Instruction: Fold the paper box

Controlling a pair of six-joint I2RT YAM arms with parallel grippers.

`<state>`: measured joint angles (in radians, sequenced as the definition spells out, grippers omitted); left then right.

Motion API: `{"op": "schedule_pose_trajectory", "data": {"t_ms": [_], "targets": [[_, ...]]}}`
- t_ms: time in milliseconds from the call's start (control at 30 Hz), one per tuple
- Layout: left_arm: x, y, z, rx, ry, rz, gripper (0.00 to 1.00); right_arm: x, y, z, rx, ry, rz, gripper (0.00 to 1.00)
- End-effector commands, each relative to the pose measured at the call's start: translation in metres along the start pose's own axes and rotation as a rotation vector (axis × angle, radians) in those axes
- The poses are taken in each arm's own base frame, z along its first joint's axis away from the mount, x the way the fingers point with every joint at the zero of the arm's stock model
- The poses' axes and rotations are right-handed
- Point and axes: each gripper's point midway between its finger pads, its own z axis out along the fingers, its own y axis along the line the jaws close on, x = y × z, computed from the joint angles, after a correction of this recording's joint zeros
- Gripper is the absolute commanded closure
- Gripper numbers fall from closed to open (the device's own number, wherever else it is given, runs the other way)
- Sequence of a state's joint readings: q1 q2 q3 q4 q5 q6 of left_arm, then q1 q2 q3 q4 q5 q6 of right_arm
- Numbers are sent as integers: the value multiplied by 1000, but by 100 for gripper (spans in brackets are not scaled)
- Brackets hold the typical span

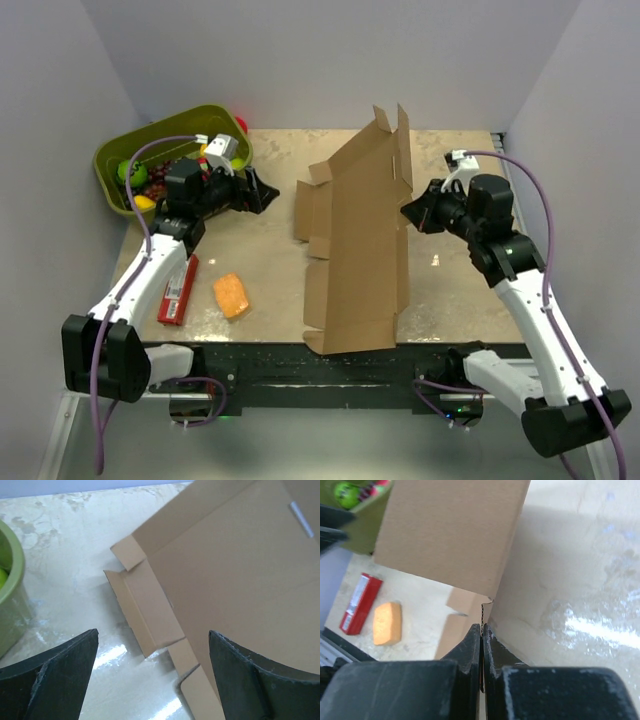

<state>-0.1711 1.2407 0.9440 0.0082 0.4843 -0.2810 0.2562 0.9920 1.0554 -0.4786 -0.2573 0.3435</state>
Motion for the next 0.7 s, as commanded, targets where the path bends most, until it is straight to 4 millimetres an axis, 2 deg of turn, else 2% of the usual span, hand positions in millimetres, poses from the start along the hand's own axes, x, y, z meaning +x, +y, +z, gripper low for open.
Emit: {"op": "schedule_pose_trajectory", "data": {"t_ms": [0,133,233,267,367,667], "targets": [[-17,-24,0,123,-55,14,5,-41,38,-34,-129,-127,-79,100],[-33,-33,-8,159,-95,36,4,-55,59,-50,-216,-158,-114,100],[-47,-28,-19,165,-140,14,3,-63,70,-58,-252,-175,-127,100],[-57,-21,-24,159,-175,-7,2,-65,75,-63,-276,-180,-135,100],[-64,-22,-30,214,-205,-34,2,-71,88,-72,-328,-192,-146,100],[-51,-15,-16,252,-167,-86,3,-91,116,-104,-421,-236,-167,100]]}}
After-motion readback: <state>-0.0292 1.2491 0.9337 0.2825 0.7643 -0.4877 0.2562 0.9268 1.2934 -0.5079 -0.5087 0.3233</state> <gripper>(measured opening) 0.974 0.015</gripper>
